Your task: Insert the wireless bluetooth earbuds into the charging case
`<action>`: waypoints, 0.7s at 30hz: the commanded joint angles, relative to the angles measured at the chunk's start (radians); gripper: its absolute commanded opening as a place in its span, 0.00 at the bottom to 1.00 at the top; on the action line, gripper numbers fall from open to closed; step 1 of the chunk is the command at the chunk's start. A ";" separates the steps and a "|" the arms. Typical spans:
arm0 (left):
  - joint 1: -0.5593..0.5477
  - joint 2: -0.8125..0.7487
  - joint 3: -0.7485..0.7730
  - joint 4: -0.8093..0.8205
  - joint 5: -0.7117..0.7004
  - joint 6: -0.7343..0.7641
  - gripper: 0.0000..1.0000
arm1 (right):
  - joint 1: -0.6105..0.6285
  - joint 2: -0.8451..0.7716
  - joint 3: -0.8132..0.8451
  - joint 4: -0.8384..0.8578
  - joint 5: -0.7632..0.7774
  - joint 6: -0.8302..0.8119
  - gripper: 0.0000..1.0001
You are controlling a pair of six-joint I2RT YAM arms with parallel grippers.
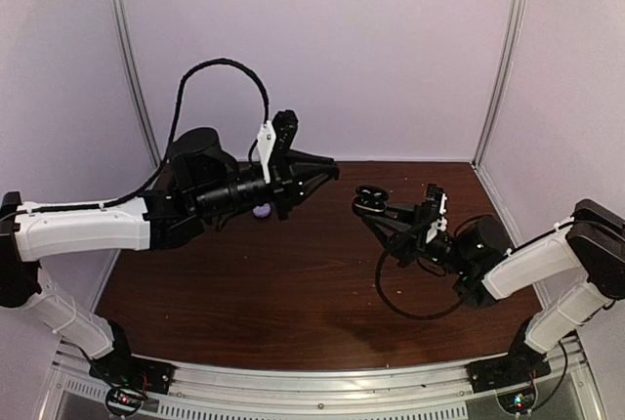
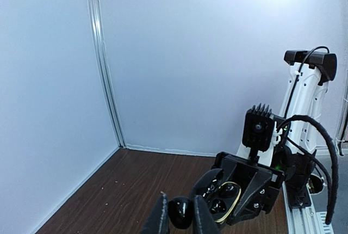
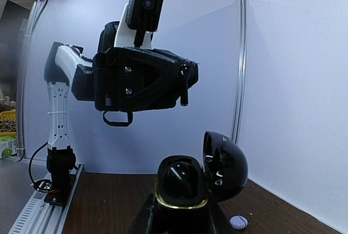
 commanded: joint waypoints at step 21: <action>-0.039 0.089 0.053 0.045 0.073 0.030 0.07 | 0.046 -0.003 0.045 -0.009 0.075 -0.030 0.00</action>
